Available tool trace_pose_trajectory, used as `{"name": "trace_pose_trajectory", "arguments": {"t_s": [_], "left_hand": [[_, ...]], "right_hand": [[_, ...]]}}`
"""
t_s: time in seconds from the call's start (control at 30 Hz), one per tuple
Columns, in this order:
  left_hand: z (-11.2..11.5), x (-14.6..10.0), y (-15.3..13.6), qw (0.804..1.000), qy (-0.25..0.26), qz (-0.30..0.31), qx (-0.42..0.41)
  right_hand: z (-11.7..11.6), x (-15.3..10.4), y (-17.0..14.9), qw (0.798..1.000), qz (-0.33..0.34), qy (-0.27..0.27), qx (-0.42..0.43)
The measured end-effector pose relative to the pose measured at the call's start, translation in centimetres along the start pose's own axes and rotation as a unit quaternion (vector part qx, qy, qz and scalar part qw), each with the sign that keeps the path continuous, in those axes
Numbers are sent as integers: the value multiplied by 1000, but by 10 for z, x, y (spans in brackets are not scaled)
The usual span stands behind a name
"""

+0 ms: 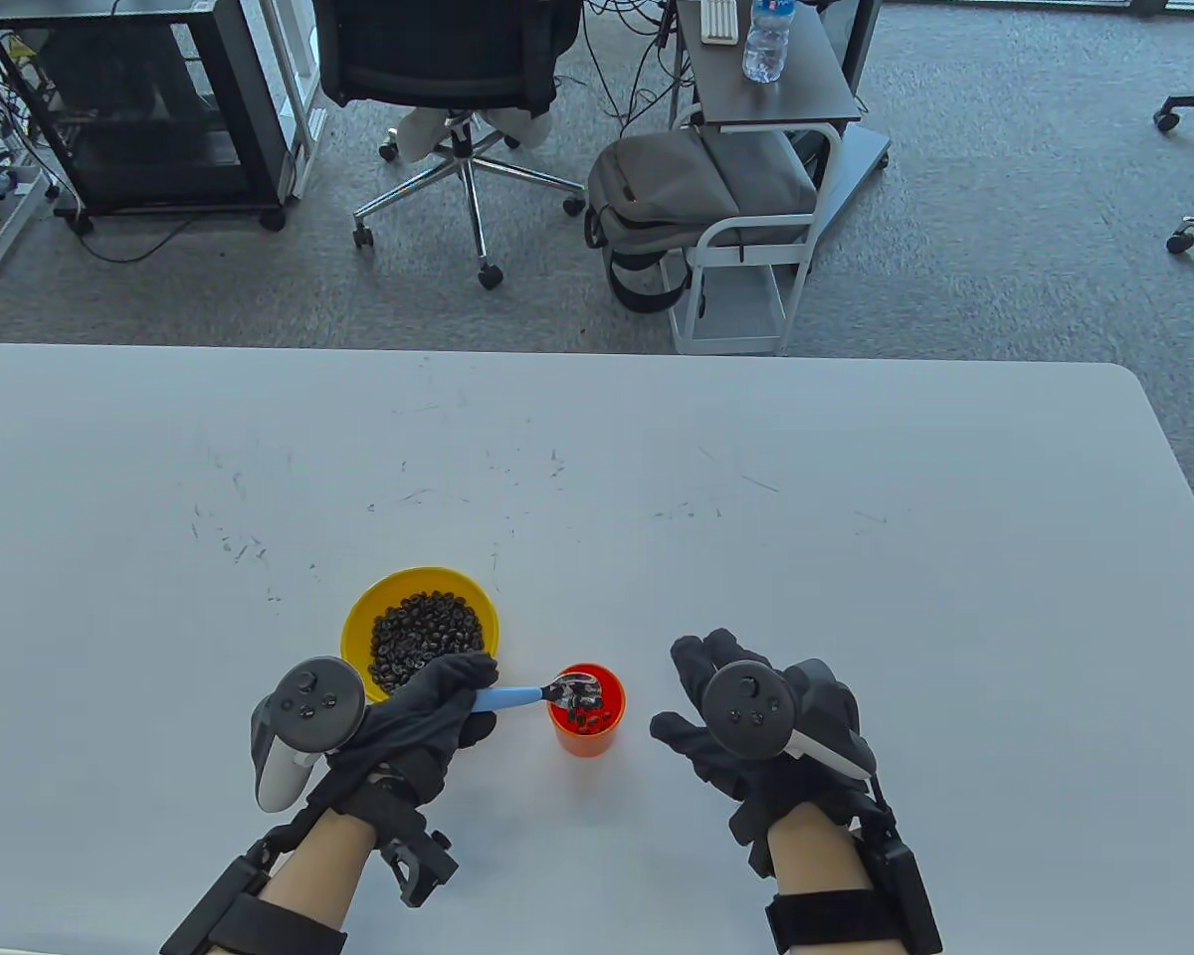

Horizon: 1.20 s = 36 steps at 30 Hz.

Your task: Scoop coffee beans into a cup using a baby spoon

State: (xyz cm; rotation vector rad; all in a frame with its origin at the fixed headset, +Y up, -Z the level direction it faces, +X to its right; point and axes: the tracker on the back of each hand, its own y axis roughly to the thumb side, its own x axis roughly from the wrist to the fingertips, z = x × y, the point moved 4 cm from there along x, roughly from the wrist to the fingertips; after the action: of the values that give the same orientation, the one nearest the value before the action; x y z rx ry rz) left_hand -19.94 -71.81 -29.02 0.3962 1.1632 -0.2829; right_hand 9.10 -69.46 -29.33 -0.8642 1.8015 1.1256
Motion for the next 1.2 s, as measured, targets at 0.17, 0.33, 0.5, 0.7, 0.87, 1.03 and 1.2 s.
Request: {"name": "trace_pose_trajectory", "arguments": {"t_s": [0.17, 0.33, 0.5, 0.7, 0.87, 1.03, 1.2], "left_hand": [[-11, -3, 4, 999, 37, 18, 10], [-32, -9, 5, 993, 112, 36, 30], [-52, -15, 0, 980, 178, 26, 85], [-71, -20, -17, 965, 231, -21, 121], [-78, -21, -30, 953, 245, -55, 168], [-82, -23, -37, 948, 251, -78, 181], [-84, -23, -41, 941, 251, -93, 207]], "right_hand": [[0, 0, 0, 1000, 1, -2, -1], [1, 0, 1, 1000, 3, -7, -9], [4, -2, 2, 1000, 6, -18, -20], [6, -3, 4, 999, 11, -27, -23], [4, -2, 4, 1000, 10, -19, -20], [4, -2, 4, 1000, 10, -17, -15], [4, -2, 4, 1000, 11, -14, -14]]}}
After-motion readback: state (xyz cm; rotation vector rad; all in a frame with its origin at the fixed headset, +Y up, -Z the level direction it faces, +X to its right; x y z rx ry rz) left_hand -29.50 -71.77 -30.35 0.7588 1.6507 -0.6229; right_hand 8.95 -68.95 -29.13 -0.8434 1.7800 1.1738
